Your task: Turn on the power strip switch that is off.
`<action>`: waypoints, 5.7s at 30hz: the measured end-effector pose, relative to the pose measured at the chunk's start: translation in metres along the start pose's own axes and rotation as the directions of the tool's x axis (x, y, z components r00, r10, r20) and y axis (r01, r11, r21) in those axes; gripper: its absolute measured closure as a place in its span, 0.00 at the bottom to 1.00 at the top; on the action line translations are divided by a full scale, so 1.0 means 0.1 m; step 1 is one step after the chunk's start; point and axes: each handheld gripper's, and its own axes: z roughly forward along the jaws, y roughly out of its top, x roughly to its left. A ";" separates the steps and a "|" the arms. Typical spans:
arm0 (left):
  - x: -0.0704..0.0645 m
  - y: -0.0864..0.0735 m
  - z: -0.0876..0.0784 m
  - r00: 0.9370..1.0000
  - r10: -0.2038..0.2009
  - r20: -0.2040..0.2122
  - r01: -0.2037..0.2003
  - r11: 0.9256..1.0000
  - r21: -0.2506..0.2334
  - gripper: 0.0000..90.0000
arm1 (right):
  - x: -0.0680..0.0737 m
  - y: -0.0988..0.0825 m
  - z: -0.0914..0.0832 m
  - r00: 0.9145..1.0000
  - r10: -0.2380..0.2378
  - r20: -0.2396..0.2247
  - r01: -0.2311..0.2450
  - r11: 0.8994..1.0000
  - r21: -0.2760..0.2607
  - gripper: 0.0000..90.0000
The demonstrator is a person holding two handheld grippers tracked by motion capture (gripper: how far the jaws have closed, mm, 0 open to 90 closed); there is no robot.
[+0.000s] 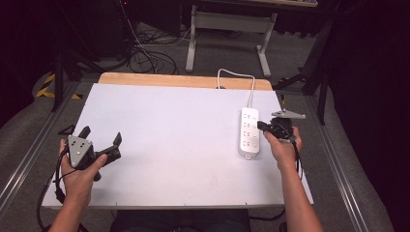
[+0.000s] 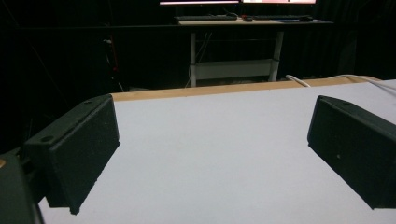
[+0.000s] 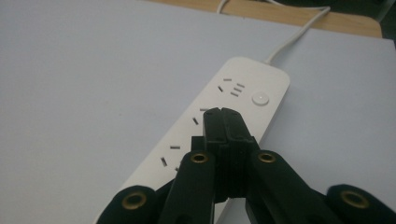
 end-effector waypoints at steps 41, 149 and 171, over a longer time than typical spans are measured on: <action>0.01 0.01 -0.03 1.000 -0.004 0.002 0.004 1.000 -0.004 0.03 | 0.08 -0.22 0.20 1.000 0.005 0.026 -0.007 0.997 0.071 1.00; 0.03 0.00 -0.06 1.000 -0.015 0.005 0.015 1.000 0.000 0.04 | 0.13 -0.22 0.23 0.998 0.016 0.063 -0.021 0.997 0.078 1.00; 0.03 0.00 -0.04 1.000 -0.016 0.010 0.016 1.000 0.001 0.04 | 0.16 -0.20 0.16 0.997 -0.015 0.071 0.015 1.000 -0.003 1.00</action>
